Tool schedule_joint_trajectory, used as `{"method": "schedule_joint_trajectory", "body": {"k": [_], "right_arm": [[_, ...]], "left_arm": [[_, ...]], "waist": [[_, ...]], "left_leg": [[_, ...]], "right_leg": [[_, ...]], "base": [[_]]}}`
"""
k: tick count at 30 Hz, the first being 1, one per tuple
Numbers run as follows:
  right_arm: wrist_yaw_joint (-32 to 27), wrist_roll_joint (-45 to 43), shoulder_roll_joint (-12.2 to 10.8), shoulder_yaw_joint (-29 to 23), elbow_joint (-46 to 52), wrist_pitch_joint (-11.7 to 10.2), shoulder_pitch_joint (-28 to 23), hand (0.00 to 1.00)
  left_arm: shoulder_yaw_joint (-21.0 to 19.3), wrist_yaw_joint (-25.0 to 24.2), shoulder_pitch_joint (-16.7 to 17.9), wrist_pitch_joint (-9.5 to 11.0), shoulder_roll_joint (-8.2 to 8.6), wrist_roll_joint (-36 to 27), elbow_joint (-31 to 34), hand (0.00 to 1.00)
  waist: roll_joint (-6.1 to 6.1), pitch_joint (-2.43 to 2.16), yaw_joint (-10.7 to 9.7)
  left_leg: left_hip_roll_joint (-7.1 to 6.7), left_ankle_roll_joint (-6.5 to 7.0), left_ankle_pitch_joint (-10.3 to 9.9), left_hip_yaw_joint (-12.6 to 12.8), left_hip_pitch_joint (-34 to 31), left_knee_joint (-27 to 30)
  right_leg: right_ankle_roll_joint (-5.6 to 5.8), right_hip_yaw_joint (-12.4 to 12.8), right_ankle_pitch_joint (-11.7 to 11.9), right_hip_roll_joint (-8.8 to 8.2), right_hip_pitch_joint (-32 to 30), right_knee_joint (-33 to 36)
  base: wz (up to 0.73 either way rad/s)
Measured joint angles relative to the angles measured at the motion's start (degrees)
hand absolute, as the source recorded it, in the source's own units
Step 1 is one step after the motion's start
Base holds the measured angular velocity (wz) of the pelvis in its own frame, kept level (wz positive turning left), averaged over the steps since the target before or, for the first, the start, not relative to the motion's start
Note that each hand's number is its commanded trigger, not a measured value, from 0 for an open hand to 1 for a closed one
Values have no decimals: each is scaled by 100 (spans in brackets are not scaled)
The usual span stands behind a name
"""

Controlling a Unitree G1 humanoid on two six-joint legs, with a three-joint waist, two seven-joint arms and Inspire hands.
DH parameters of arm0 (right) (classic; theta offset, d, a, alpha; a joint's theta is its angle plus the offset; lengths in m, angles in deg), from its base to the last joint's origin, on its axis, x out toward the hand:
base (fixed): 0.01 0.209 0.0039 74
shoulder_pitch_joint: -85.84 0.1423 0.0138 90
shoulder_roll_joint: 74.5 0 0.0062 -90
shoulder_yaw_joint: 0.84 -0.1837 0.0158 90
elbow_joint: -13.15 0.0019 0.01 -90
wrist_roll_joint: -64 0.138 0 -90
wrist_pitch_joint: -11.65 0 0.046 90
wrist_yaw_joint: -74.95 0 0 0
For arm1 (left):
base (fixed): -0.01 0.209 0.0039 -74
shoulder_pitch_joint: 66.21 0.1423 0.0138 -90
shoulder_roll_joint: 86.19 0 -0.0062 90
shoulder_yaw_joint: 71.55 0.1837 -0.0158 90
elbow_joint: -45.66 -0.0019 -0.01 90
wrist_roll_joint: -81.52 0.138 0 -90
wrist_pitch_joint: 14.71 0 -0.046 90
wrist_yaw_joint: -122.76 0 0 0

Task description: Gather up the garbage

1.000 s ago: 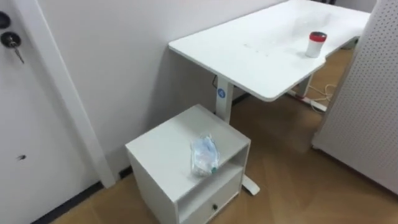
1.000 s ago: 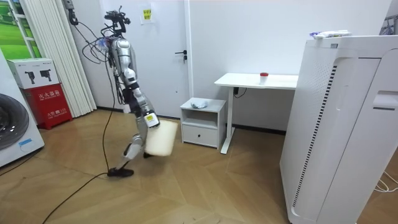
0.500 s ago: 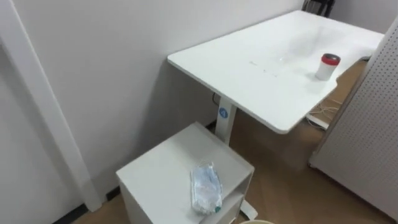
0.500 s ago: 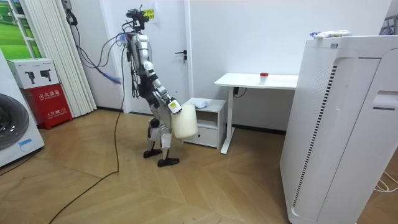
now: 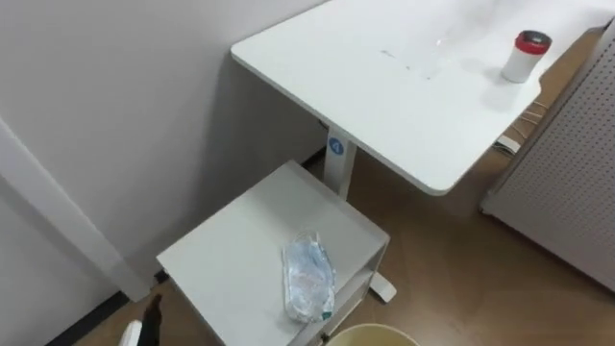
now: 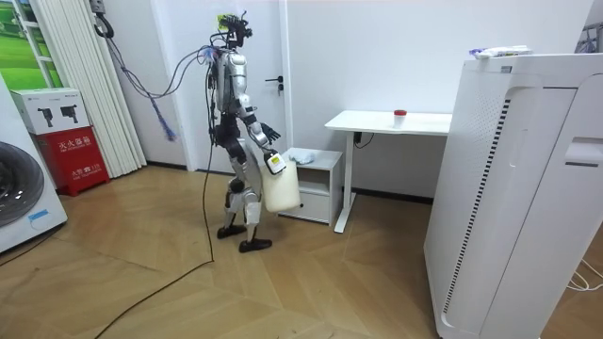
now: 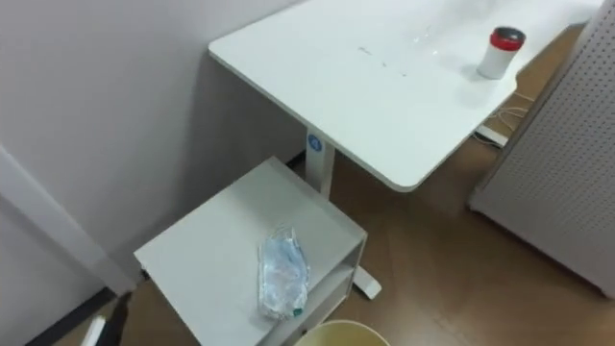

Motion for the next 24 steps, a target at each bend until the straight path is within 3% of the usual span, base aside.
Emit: {"method": "schedule_joint_trajectory", "body": {"k": [1, 5, 7, 11, 12, 13, 14, 15, 16, 18, 24], "right_arm": [[-14, 10, -6, 74, -11, -2, 81, 100], [-109, 9, -38, 239, -17, -61, 277, 100], [-145, 25, -49, 399, 7, -126, 329, 100], [-184, 54, -48, 471, 46, -168, 469, 100], [-229, 54, -44, 535, 87, -158, 538, 100], [-261, 52, -66, 583, 131, -154, 563, 100], [-280, 53, -103, 589, 143, -156, 573, 100], [-303, 74, -141, 580, 179, -172, 565, 100], [-322, 118, -177, 570, 287, -171, 559, 100], [-299, 223, -154, 576, 399, -164, 571, 100], [-237, 382, -194, 660, 459, -120, 552, 100]], "left_arm": [[39, 87, -192, 15, -7, 0, -95, 0], [160, 306, -383, 38, -25, 9, -193, 0], [224, 522, -452, 164, -40, 1, -194, 0], [548, 787, -732, 258, -136, 14, -195, 0], [643, 829, -815, 261, -141, 21, -196, 0], [703, 833, -888, 272, -142, 16, -216, 0], [723, 837, -949, 286, -141, 14, -253, 0], [761, 842, -1070, 329, -152, 14, -297, 0], [885, 892, -1196, 366, -227, 15, -290, 0], [1006, 1077, -1287, 374, -248, 26, -291, 0], [1107, 1544, -1328, 383, -257, 22, -293, 0]], "waist": [[16, 30, -5], [93, 85, -64], [157, 124, -141], [178, 159, -217], [207, 180, -269], [209, 230, -331], [187, 283, -345], [239, 315, -424], [184, 328, -413], [96, 319, -402], [133, 330, -514]], "left_leg": [[-5, 0, 0, 15, -170, 9], [26, 0, 0, 99, -614, 301], [50, 0, 0, 120, -795, 406], [40, 0, 0, 161, -1128, 451], [82, -1, 0, 217, -1328, 706], [172, -77, 40, 244, -1658, 1302], [232, -196, -2, 236, -1840, 1515], [381, -309, 132, 40, -2080, 1123], [513, -78, 102, 151, -2213, 1129], [523, -27, 92, 310, -2361, 1223], [515, -1, 67, 404, -2480, 1379]], "right_leg": [[-8, -19, 21, -9, -200, 45], [-25, 101, 59, 15, -546, 69], [-26, 134, 66, 31, -717, 136], [-41, 160, 74, 15, -1142, 329], [-51, 214, 81, 7, -1202, 327], [-54, 364, 88, 12, -1207, 346], [-49, 482, 91, 23, -1205, 386], [-23, 569, 77, 110, -1305, 532], [73, 607, -37, 149, -1520, 812], [85, 499, -56, 111, -1727, 927], [41, 440, -18, 49, -1943, 1140]], "base": [[0], [-13], [-7], [0], [0], [4], [14], [11], [6], [-15], [-10]]}}
